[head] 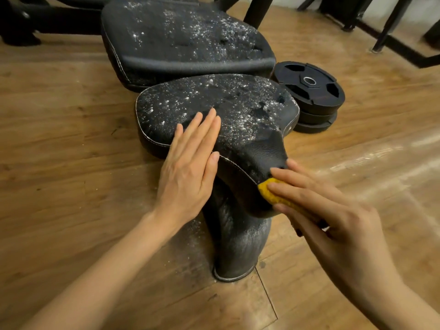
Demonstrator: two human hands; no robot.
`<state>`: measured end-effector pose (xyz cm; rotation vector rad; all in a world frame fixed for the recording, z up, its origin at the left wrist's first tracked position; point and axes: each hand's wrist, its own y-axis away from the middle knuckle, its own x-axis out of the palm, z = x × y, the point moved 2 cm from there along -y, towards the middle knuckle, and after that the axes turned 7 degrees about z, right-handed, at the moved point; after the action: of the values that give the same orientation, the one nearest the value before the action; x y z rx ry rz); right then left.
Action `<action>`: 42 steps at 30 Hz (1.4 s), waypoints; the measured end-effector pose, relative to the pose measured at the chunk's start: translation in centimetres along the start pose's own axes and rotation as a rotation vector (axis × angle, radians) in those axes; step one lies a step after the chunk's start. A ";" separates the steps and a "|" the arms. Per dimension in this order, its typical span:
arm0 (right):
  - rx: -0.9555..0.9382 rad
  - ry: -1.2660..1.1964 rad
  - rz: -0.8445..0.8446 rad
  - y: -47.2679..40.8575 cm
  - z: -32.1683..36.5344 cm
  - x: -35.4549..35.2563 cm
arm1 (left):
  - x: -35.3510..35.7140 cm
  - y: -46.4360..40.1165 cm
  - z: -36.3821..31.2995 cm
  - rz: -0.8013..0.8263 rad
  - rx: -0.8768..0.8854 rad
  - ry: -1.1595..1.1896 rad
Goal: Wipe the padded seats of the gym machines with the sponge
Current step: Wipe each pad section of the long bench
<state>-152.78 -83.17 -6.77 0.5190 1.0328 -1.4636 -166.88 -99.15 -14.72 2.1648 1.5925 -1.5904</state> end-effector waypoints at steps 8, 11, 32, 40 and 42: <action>-0.048 0.223 0.121 -7.3 0.5 2.2 | -0.3 -0.1 0.1 0.006 0.027 -0.004; -0.050 0.164 0.084 -2.2 0.9 0.8 | -0.2 0.0 0.3 0.011 0.039 -0.014; 0.189 -0.032 0.004 -8.1 -1.3 0.2 | -0.3 0.1 0.3 0.016 0.046 -0.017; 0.169 -0.269 -0.077 -4.7 -2.0 0.2 | -0.2 0.1 -0.1 0.016 0.008 0.030; 0.226 -0.293 -0.076 -7.9 -3.2 0.1 | -0.3 0.1 -0.4 0.018 -0.015 0.031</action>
<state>-161.07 -81.42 -6.08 0.4118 0.6675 -1.6780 -166.46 -99.22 -14.33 2.2006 1.5836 -1.5418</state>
